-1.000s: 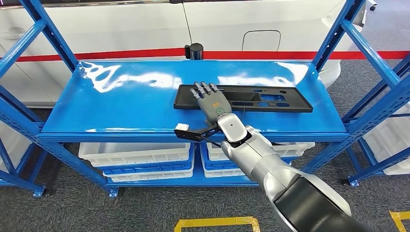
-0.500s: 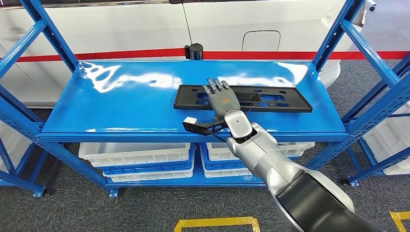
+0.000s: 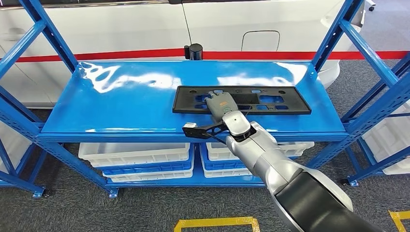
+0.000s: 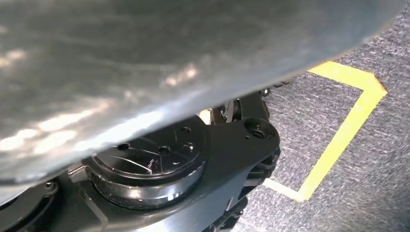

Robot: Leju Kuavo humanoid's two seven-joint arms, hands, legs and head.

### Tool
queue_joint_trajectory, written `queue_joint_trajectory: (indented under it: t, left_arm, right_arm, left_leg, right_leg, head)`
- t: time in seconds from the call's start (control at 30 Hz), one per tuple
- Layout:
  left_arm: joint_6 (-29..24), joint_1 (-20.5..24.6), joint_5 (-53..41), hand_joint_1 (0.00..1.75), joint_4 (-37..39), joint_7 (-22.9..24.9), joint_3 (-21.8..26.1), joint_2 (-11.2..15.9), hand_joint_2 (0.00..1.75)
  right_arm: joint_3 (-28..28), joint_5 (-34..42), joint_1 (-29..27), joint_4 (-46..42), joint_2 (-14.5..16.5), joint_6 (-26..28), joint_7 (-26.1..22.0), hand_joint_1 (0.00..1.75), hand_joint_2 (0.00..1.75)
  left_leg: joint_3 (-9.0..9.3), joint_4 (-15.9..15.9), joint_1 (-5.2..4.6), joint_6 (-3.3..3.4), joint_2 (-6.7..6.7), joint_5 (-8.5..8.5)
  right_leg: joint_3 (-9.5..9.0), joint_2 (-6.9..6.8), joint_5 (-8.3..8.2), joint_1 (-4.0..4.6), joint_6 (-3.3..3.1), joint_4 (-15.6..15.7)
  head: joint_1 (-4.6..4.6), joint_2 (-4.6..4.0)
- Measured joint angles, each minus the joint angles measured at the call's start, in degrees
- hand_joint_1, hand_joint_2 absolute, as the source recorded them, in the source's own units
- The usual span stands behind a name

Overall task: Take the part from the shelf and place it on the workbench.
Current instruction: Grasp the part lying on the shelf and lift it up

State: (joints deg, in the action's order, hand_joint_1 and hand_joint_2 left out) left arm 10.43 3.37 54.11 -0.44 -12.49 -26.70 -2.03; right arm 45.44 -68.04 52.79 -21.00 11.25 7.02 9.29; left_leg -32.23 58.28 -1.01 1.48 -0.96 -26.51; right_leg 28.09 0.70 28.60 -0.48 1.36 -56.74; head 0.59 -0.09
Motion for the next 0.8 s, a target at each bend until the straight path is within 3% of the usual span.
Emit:
queue_joint_trajectory:
  t: [0.33,0.5,0.8]
  left_arm:
    - [-0.66,0.12,2.61,0.0,0.0,-0.17,-0.62,-0.08,0.0]
    - [-0.84,0.11,4.15,0.0,0.0,-0.52,-0.87,-0.32,0.0]
    - [-0.73,-0.63,7.61,0.0,0.0,-2.91,-1.37,-1.26,0.0]
  right_arm:
    - [0.92,-2.05,-0.26,-0.03,2.3,-0.24,-2.1,1.75,1.75]
    - [0.98,-0.94,-1.38,-0.42,2.86,2.21,-2.4,1.75,1.75]
    - [-2.67,7.85,-6.8,-9.37,2.67,18.65,-6.57,1.75,1.75]
  left_leg:
    - [0.31,-0.01,0.03,-0.01,0.08,-0.03]
    - [0.37,-0.02,0.03,-0.02,0.07,-0.03]
    - [0.07,-0.01,0.02,0.0,0.05,-0.01]
  right_leg:
    - [0.02,0.04,0.02,0.01,-0.02,0.02]
    - [0.03,0.03,0.02,0.01,-0.02,0.02]
    - [-0.07,0.03,-0.01,0.01,0.01,0.01]
  head:
    - [0.01,0.0]
    - [0.01,0.0]
    - [0.01,0.0]
